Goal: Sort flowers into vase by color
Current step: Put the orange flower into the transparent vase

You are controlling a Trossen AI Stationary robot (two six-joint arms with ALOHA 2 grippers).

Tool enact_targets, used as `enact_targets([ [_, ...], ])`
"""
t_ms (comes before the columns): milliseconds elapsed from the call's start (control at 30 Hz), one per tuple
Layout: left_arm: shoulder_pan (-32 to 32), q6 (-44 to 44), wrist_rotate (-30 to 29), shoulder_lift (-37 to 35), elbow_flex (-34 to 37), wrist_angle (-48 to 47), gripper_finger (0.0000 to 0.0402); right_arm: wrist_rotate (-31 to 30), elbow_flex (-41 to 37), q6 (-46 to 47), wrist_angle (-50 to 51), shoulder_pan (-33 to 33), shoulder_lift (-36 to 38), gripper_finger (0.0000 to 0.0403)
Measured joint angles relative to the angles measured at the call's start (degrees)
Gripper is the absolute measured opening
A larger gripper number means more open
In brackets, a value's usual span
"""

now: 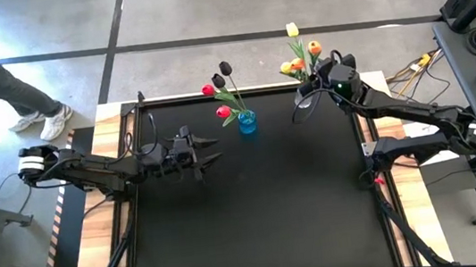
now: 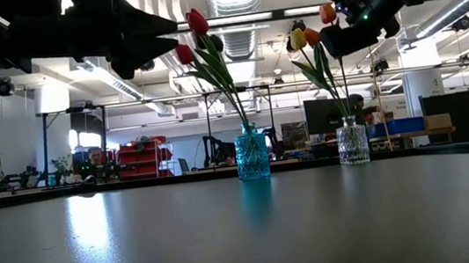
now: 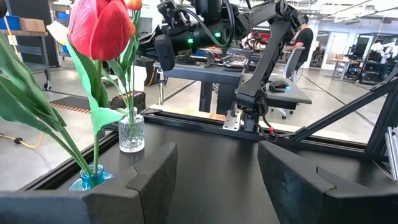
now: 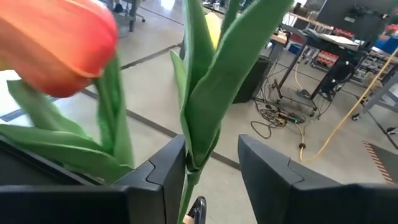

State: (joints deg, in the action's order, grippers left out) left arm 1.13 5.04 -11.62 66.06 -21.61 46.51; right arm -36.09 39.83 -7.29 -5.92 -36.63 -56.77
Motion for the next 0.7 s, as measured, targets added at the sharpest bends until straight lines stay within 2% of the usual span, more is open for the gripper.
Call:
enact_targets([
  [167, 0.00, 0.02, 0.00, 0.00, 0.00, -0.51, 0.0208, 0.07, 0.00, 0.23, 0.31, -0.90, -0.02, 0.0110],
  [333, 0.00, 0.02, 0.00, 0.00, 0.00, -0.58, 0.0208, 0.15, 0.00, 0.00, 0.95, -0.91, -0.02, 0.0026],
  [700, -0.02, 0.04, 0.00, 0.02, 0.00, -0.90, 0.0208, 0.59, -0.11, 2.22, 1.15, -0.94, -3.14, 0.0015],
])
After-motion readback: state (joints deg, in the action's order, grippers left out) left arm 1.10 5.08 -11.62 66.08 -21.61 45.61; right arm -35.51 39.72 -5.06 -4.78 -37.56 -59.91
